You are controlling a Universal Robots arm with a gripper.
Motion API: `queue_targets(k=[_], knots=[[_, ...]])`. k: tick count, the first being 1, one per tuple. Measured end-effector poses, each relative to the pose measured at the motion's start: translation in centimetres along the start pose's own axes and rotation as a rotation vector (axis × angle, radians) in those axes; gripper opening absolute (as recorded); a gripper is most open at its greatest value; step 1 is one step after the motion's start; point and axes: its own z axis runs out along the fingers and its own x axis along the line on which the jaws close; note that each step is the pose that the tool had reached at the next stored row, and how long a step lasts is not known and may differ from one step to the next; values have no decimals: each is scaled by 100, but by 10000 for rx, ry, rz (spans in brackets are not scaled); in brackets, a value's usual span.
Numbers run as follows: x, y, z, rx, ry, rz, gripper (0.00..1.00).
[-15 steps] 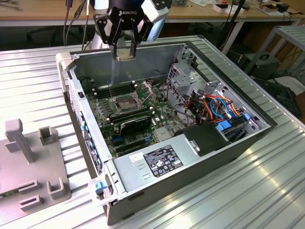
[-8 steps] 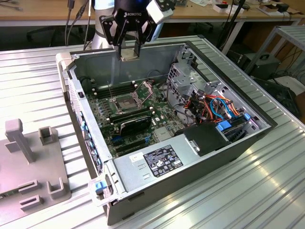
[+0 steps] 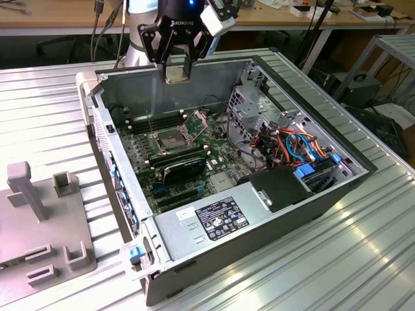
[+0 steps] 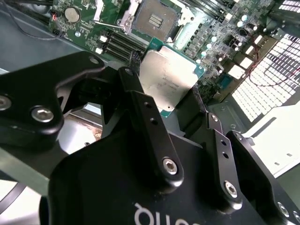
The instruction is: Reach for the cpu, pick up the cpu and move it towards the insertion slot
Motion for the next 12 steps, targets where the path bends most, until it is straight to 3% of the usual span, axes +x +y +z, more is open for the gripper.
queue_targets(k=[12], knots=[[-9,19,4,-1,-2,-66,55]])
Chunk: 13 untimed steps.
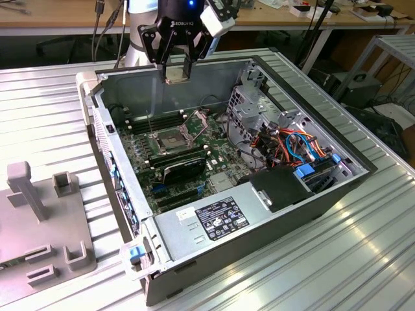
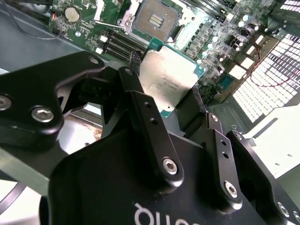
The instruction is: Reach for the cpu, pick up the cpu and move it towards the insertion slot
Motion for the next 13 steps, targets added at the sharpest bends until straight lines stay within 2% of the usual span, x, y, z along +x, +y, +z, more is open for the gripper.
queue_targets(k=[4,9,13], knots=[[-8,37,-2,-2,-5,-169,55],[-7,103,-3,-3,-6,-195,55],[-2,109,-4,-2,-6,-196,55]])
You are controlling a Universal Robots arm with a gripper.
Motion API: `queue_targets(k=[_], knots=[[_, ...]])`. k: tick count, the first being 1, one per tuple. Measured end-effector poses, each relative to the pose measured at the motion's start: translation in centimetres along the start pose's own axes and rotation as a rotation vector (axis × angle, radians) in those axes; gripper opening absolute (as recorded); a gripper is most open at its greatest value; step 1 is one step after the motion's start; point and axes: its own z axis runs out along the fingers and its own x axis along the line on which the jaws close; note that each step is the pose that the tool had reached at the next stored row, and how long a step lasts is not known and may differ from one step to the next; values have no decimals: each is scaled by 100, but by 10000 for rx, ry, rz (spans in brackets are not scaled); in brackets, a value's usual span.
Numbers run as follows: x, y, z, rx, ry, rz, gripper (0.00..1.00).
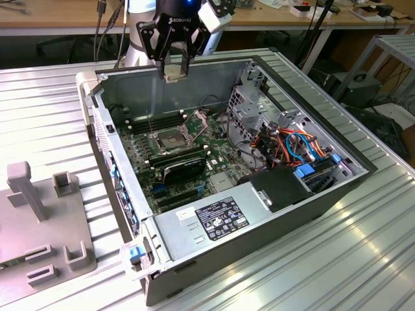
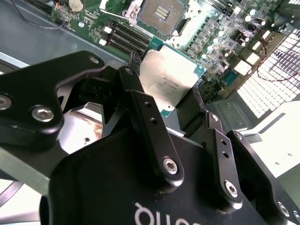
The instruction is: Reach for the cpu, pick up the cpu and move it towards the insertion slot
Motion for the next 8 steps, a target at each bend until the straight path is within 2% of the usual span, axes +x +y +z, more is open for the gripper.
queue_targets(k=[8], knots=[[18,0,0,0,0,1,55]])
